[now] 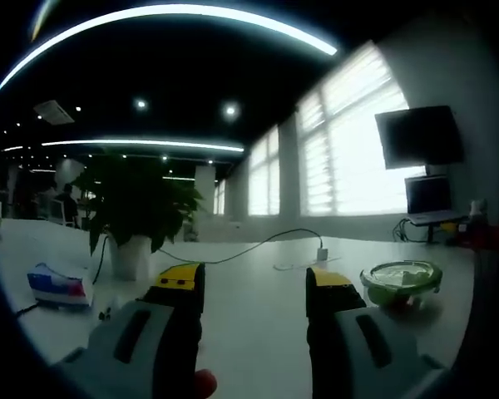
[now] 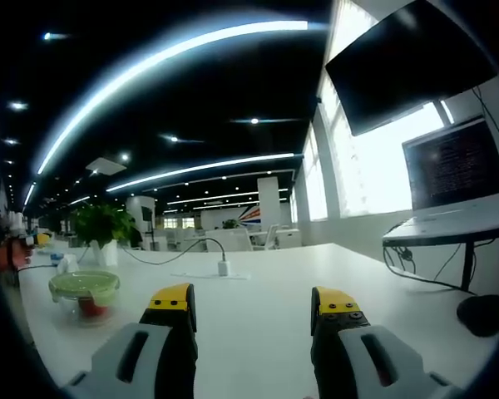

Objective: Open container latches remove lid place lid upside down on tabletop take tomato from container place on tabletop

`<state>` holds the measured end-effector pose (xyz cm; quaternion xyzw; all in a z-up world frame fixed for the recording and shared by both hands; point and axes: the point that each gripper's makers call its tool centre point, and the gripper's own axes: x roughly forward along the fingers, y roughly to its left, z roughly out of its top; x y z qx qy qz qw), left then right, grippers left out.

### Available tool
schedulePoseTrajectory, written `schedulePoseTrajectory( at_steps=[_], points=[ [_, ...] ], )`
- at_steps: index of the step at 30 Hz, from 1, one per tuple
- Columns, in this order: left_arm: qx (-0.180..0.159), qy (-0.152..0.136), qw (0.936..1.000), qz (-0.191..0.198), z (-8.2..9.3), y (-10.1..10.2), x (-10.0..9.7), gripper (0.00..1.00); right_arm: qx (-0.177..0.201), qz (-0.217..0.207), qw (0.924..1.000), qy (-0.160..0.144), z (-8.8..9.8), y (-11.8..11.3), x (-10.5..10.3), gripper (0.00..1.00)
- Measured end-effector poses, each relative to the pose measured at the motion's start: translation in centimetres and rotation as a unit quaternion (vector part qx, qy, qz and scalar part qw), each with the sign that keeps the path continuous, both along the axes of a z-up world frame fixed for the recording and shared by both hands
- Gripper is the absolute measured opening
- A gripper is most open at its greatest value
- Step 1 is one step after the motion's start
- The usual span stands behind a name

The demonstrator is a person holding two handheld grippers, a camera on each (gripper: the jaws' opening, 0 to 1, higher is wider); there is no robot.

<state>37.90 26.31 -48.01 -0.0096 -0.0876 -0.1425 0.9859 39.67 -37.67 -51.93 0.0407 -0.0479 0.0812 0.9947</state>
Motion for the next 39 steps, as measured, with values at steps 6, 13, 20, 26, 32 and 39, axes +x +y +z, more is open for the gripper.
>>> schedulePoseTrajectory(
  at_steps=[6, 13, 20, 26, 32, 39],
  points=[
    [0.012, 0.008, 0.9997, -0.018, 0.2, -0.9, 0.6, 0.47, 0.001, 0.000, 1.0000, 0.001, 0.0, 0.2, -0.1, 0.51],
    [0.032, -0.002, 0.9982, -0.050, 2.5, -2.8, 1.2, 0.47, 0.002, 0.000, 1.0000, 0.000, 0.0, 0.1, 0.1, 0.51],
    [0.058, -0.010, 0.9939, -0.094, 4.9, -5.8, 2.0, 0.47, 0.003, 0.002, 1.0000, 0.000, 0.0, 0.4, 0.1, 0.51],
    [0.082, -0.015, 0.9872, -0.136, 6.5, -9.1, 2.5, 0.47, 0.003, 0.004, 1.0000, 0.001, -0.1, 0.8, 0.1, 0.51],
    [0.099, -0.013, 0.9791, -0.177, 7.3, -12.4, 2.8, 0.47, 0.004, 0.005, 1.0000, 0.000, 0.0, 1.0, 0.1, 0.51],
    [0.127, -0.004, 0.9651, -0.229, 7.5, -16.5, 2.7, 0.47, 0.005, 0.006, 1.0000, 0.001, 0.0, 1.1, 0.0, 0.51]
  ],
)
